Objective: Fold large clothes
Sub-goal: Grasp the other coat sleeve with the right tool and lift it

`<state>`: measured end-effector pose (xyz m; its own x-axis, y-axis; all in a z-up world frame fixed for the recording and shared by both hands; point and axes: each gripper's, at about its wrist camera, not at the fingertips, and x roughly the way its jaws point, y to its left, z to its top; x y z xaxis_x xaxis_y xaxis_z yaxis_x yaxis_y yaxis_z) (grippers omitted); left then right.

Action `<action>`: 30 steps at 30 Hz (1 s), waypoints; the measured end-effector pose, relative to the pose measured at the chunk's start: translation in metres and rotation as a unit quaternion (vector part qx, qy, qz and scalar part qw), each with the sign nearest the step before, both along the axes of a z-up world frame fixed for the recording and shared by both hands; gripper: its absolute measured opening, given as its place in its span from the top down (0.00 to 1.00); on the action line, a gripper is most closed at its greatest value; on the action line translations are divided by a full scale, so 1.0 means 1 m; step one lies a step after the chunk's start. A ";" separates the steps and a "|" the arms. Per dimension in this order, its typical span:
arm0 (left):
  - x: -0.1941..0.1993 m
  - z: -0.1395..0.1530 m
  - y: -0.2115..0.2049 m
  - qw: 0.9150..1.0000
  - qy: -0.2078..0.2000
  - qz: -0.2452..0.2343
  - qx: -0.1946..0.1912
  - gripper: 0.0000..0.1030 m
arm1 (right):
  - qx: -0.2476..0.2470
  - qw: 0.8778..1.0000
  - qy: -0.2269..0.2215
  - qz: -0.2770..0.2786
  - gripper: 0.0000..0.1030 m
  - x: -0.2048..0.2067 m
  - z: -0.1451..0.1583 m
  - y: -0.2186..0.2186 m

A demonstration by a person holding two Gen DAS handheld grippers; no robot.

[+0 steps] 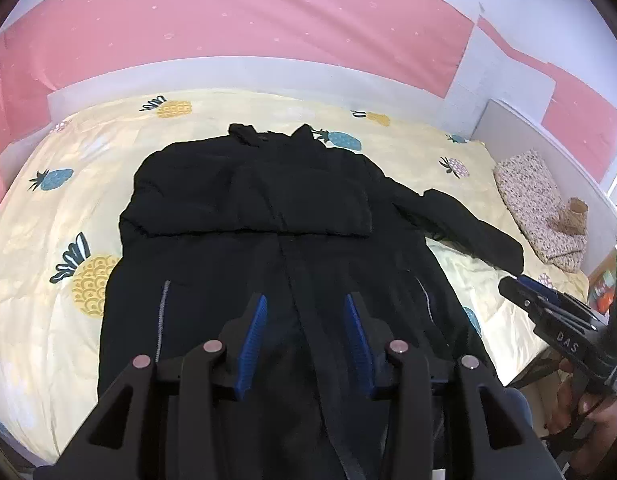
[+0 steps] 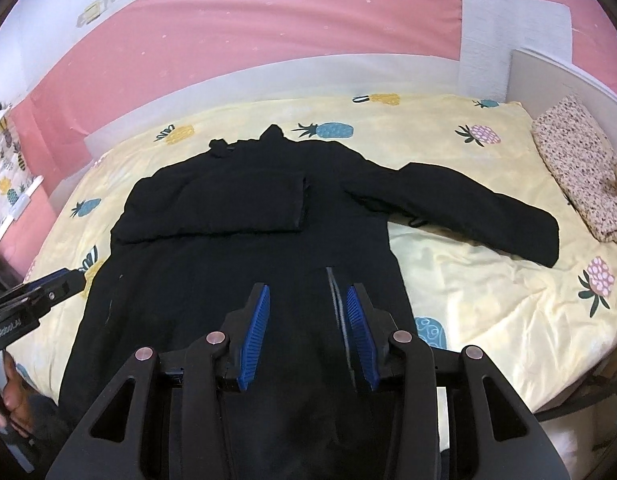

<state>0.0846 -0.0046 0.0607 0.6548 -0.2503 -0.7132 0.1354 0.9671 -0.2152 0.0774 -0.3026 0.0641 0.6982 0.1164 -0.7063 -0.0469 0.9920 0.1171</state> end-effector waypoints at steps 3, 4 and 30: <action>0.003 -0.002 -0.007 1.000 0.002 -0.007 0.005 0.58 | 0.003 1.000 0.000 -0.008 0.54 0.002 -0.002 -0.007; 0.004 -0.003 -0.010 1.000 0.003 -0.008 0.008 0.58 | 0.004 1.000 0.000 -0.010 0.47 0.002 -0.003 -0.010; 0.103 -0.056 -0.066 0.996 0.033 -0.054 0.056 0.57 | 0.093 0.978 0.061 -0.177 0.36 0.087 -0.087 -0.180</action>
